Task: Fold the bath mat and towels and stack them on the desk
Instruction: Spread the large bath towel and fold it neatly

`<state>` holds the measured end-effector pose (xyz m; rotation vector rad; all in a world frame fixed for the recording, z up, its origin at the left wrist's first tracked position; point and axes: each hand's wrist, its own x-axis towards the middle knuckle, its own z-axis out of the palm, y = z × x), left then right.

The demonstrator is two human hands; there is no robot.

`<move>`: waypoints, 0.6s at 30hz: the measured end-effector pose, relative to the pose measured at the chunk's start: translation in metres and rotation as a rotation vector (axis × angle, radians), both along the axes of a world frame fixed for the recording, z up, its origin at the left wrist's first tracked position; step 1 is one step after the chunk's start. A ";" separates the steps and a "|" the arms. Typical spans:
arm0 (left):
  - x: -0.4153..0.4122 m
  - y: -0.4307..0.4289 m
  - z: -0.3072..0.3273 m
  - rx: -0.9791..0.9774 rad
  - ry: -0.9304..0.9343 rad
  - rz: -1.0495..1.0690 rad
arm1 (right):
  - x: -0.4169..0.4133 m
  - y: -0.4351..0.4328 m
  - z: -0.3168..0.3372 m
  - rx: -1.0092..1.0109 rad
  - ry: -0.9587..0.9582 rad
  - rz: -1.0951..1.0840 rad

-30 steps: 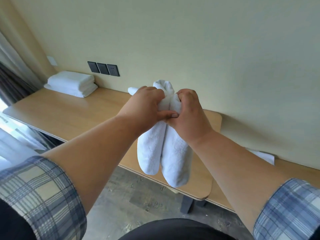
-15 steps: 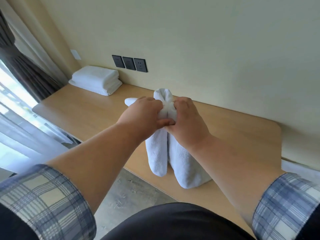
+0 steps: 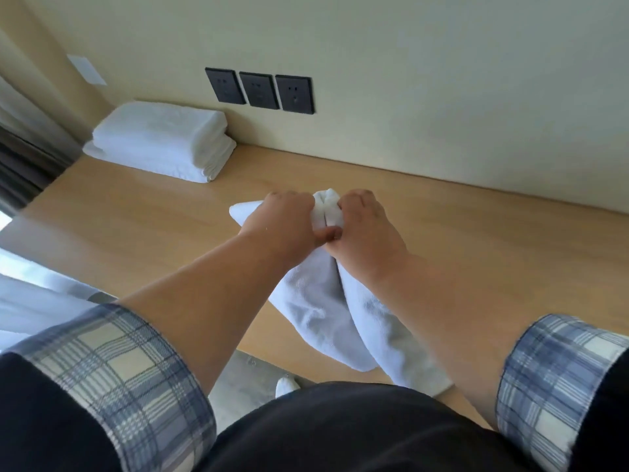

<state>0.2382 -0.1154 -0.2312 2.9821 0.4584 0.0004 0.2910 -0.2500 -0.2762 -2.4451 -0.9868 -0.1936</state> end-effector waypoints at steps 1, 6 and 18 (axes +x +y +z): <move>0.004 0.016 -0.010 -0.011 0.033 -0.019 | 0.000 0.013 -0.009 0.011 0.038 -0.016; 0.016 0.075 -0.057 -0.097 0.149 -0.047 | 0.000 0.046 -0.042 0.069 0.413 -0.048; 0.038 0.054 -0.111 0.029 0.367 -0.367 | -0.047 -0.001 -0.091 -0.529 0.563 -0.253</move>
